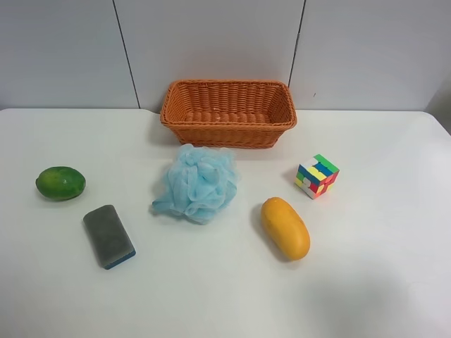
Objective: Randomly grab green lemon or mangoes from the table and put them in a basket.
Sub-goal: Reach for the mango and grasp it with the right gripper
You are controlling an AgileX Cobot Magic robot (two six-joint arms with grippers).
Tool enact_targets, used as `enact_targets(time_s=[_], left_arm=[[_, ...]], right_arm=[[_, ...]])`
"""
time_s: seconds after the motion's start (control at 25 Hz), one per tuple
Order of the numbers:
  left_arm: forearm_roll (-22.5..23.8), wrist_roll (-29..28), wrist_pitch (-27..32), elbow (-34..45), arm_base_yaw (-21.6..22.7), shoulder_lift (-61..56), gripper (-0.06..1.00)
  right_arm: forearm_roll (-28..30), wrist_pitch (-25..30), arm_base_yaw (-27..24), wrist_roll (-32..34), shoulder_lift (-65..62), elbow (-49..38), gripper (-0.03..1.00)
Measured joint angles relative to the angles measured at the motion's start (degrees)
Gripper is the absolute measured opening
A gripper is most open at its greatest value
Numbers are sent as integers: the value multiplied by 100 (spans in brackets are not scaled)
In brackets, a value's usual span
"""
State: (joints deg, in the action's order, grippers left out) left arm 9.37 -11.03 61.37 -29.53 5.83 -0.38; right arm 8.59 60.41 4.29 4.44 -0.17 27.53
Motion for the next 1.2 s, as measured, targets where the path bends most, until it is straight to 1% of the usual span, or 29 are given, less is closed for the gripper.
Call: enact_targets(time_s=[0.4,0.48,0.56,0.72,0.92,1.08,1.16,1.2], left_arm=[[0,0,0,0,0,0,99],[0,0,0,0,0,0,99],[0,0,0,0,0,0,99],[0,0,0,0,0,0,99],[0,0,0,0,0,0,99],[0,0,0,0,0,0,99],[0,0,0,0,0,0,99],[0,0,0,0,0,0,99]], right_arm=[[0,-5,0,-26,0,0,92],[-34,15,0,-88,165,32,92],[-199,51,0,-326,645,207,92],[-787,28,0,-1022,1963,1010,92],[-1574,-5,0,-1631,3701,2077,92],[-2444,-131,0,-1834,4990,2428,92],[-2740,-282,35,-1882,5591,2442,92],[-2784,-389,97,-1928,5826,2442,92]])
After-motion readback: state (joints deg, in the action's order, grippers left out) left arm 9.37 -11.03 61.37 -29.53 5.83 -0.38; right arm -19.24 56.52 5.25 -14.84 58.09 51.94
